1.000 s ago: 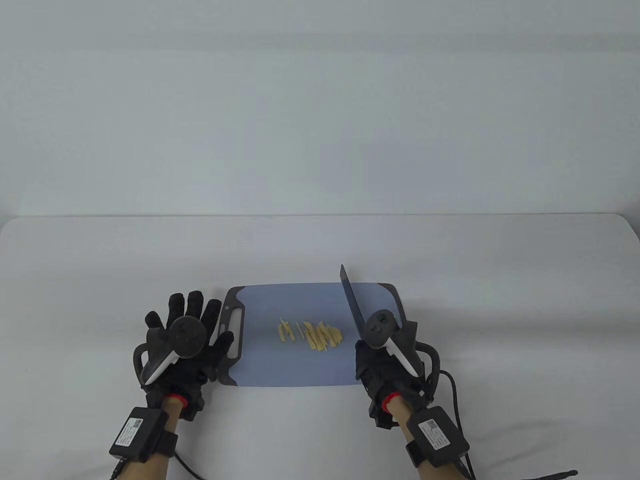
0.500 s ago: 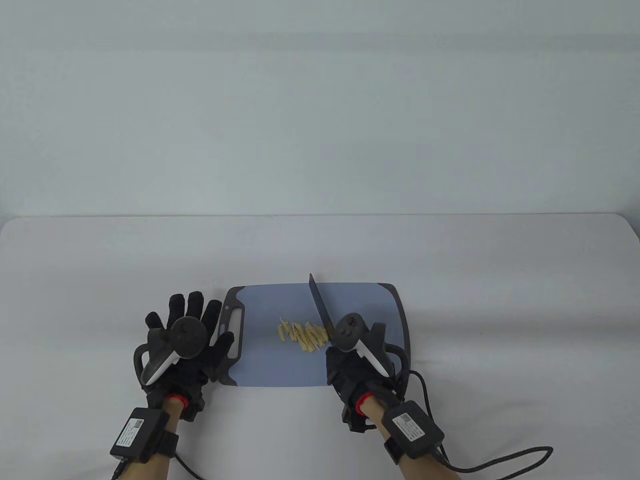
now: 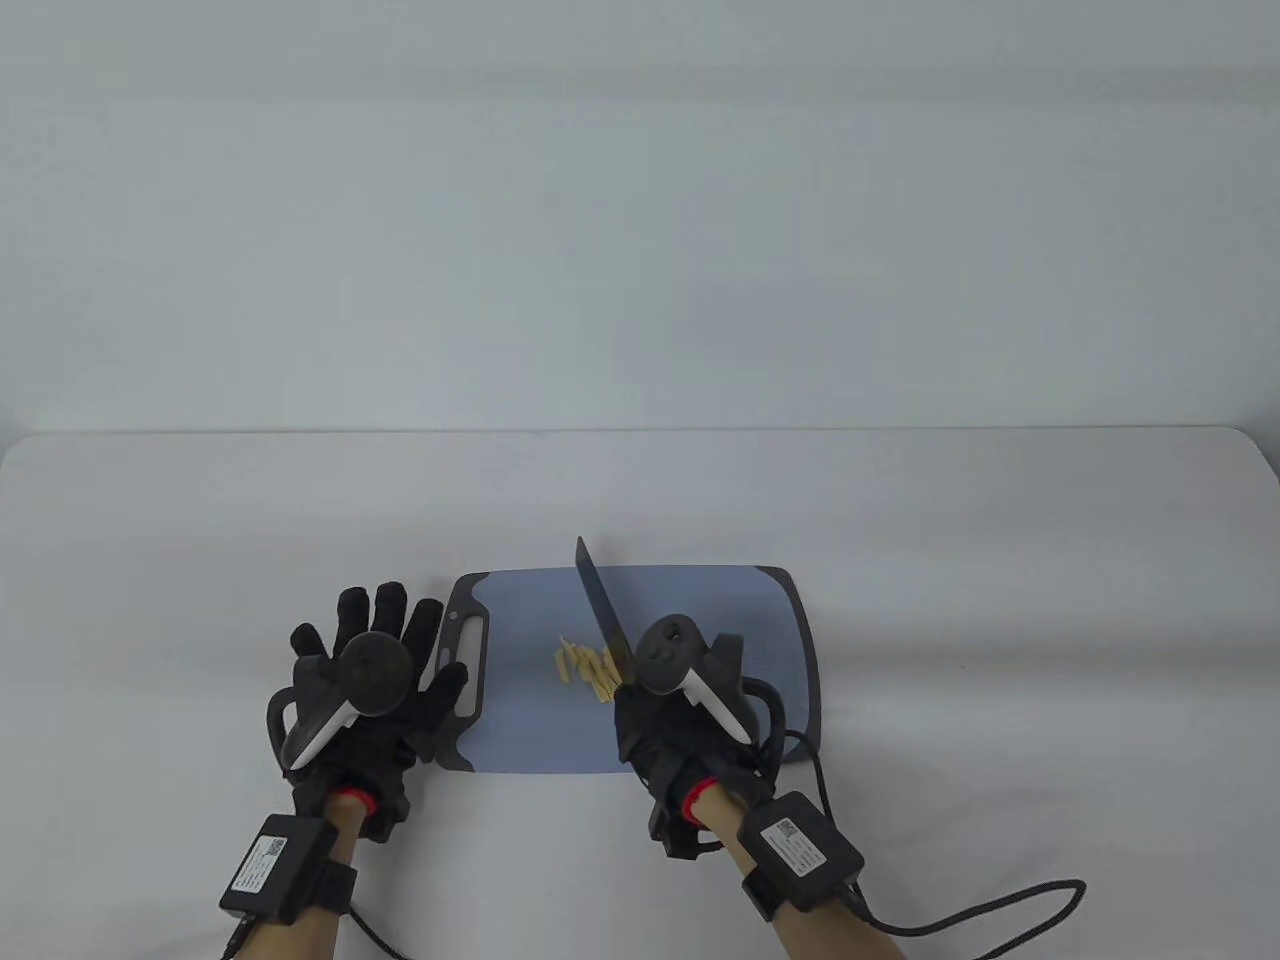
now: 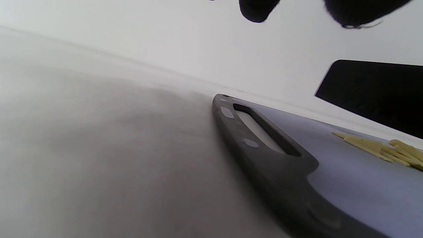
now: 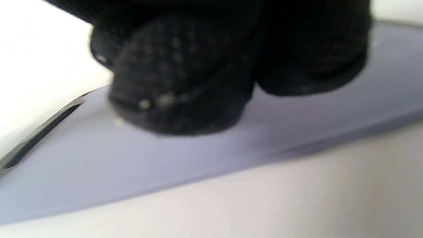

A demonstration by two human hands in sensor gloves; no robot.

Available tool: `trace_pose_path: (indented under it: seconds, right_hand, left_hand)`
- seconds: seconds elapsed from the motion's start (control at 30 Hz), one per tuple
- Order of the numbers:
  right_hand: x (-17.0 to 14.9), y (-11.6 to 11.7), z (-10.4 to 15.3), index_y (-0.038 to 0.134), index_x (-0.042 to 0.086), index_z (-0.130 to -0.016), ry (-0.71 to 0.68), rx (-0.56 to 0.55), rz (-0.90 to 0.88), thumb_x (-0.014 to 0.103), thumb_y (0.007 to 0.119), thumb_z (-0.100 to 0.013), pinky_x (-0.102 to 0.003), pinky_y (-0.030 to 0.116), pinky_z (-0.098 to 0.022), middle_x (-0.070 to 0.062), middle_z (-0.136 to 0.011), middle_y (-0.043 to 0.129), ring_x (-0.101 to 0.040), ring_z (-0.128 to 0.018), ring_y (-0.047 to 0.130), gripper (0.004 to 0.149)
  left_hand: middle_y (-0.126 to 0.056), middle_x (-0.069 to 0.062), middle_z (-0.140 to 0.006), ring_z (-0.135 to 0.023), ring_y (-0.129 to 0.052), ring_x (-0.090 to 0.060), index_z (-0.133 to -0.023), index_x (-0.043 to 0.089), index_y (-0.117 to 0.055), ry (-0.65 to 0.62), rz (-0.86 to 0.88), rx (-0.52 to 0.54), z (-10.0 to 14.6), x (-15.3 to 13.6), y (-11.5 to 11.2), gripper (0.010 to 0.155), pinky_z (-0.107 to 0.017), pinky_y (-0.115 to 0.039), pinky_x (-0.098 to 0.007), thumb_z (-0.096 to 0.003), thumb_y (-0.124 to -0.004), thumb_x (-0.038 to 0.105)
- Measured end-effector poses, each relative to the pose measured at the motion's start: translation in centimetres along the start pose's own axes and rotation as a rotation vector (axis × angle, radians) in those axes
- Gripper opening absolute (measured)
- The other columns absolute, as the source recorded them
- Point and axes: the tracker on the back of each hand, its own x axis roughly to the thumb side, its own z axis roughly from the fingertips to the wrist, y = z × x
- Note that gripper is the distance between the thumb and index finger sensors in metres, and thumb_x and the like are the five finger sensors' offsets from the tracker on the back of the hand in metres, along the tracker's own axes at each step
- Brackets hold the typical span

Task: Chop plasticine discs into granules with repetitive downward strikes

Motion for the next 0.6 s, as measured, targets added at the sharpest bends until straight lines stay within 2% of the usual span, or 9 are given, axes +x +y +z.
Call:
trace_pose_path:
  seconds: [0.27, 0.3, 0.6]
  right_hand:
    - [2.7, 3.6, -0.9, 0.063, 0.026, -0.094, -0.012, 0.077, -0.099, 0.052, 0.062, -0.048, -0.039, 0.094, -0.02, 0.014, -0.044, 0.097, -0.004, -0.015, 0.106, 0.053]
    - [2.6, 3.7, -0.8, 0.063, 0.025, -0.094, -0.005, 0.06, -0.116, 0.052, 0.063, -0.048, -0.039, 0.094, -0.02, 0.014, -0.044, 0.097, -0.004, -0.015, 0.106, 0.053]
    - [-0.9, 2.0, -0.1, 0.064, 0.025, -0.094, 0.113, 0.025, -0.175, 0.052, 0.063, -0.048, -0.038, 0.095, -0.02, 0.014, -0.044, 0.097, -0.004, -0.015, 0.106, 0.053]
  left_hand:
    - [-0.024, 0.011, -0.124, -0.121, -0.016, -0.029, -0.111, 0.05, -0.041, 0.0, 0.007, 0.0, 0.0, -0.1, 0.0, 0.08, -0.076, -0.012, -0.072, -0.0388, -0.057, 0.081]
    - [-0.024, 0.011, -0.124, -0.121, -0.015, -0.029, -0.111, 0.05, -0.041, 0.0, 0.009, 0.0, 0.0, -0.1, 0.0, 0.08, -0.076, -0.012, -0.072, -0.0389, -0.057, 0.081]
    - [-0.024, 0.011, -0.124, -0.121, -0.015, -0.029, -0.111, 0.05, -0.041, -0.001, 0.015, 0.001, -0.1, -0.1, 0.0, 0.08, -0.076, -0.012, -0.072, -0.0389, -0.057, 0.08]
